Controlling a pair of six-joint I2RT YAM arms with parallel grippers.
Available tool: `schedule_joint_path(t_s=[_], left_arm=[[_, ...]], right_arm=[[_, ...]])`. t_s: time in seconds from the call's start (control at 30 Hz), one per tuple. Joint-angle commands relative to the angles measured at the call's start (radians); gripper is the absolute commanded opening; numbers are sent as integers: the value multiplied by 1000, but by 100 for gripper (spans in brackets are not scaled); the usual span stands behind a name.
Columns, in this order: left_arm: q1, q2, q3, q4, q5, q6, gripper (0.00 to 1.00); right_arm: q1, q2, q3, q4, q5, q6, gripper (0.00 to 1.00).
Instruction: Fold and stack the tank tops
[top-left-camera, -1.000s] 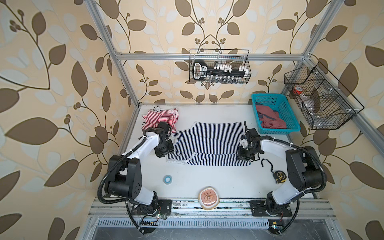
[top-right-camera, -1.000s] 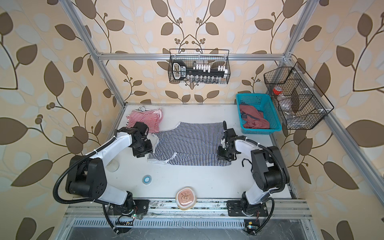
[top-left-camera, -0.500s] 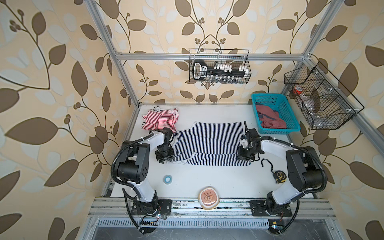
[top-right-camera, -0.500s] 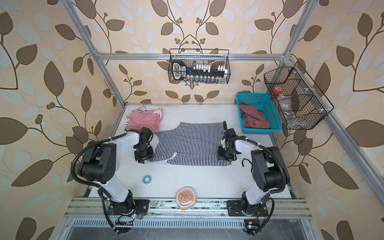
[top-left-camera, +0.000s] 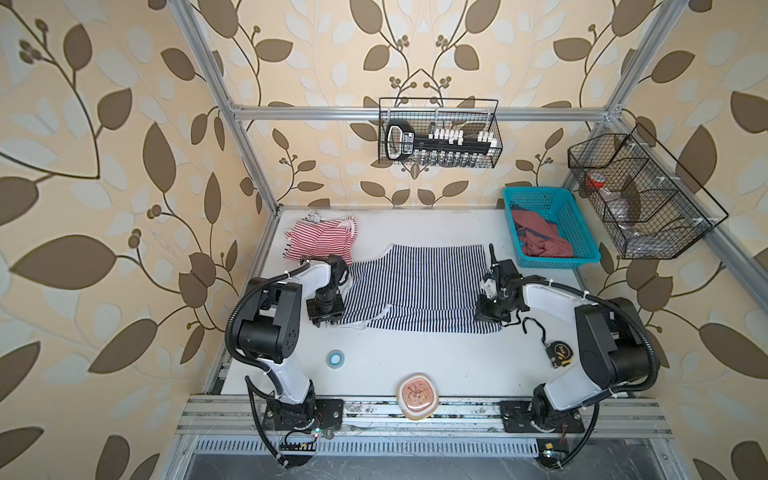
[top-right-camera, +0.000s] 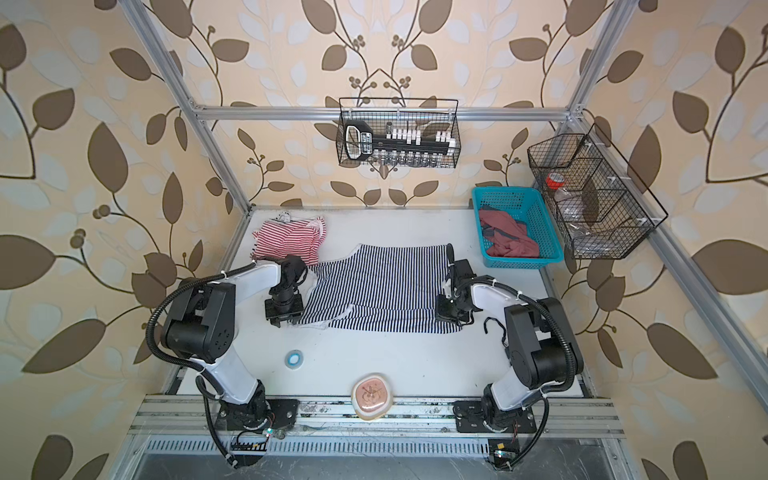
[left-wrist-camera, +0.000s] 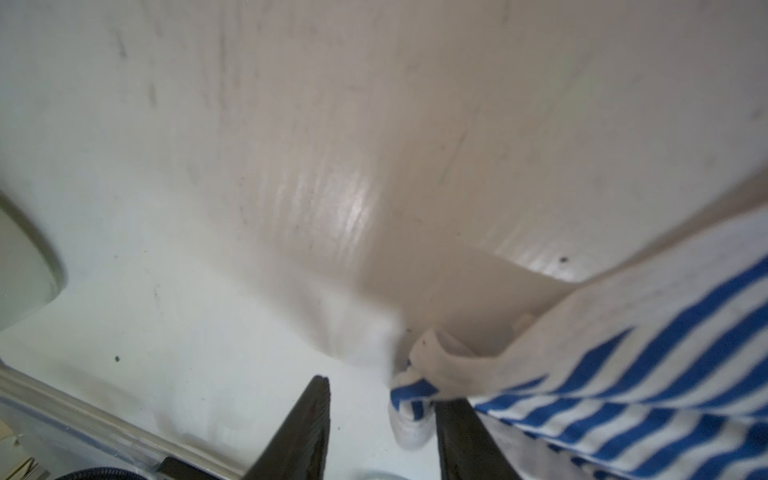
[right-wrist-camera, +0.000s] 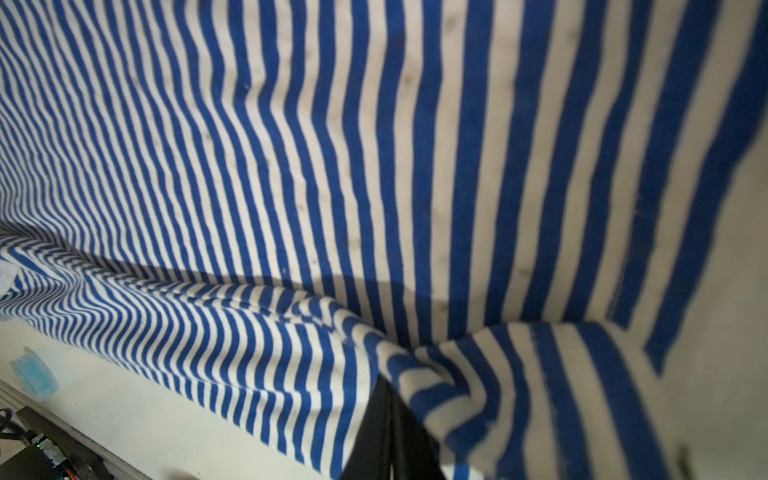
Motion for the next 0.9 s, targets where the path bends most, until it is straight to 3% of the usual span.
schedule_joint_path(t_s=[0.0,0.37,0.5,0.63,0.73,0.87], left_arm=[[-2,-10,9,-91,-93,-10,44],[-76,-245,239,-190,1,-16,48],[-153,-265,294,-109,119,-25,48],[-228,-209,284,21,263,-43,34],[-271,-135,284,73,316,-47,18],[-297,-62,274,137,381,-50,7]], right_arm=[[2,36,-58,-139,139,-15,6],[67,-93,74,-208,44,9,12],[63,-146,126,-255,68,4,18],[45,-145,129,-255,74,0,19],[32,-128,107,-235,67,-4,13],[3,-107,79,-207,63,-8,7]])
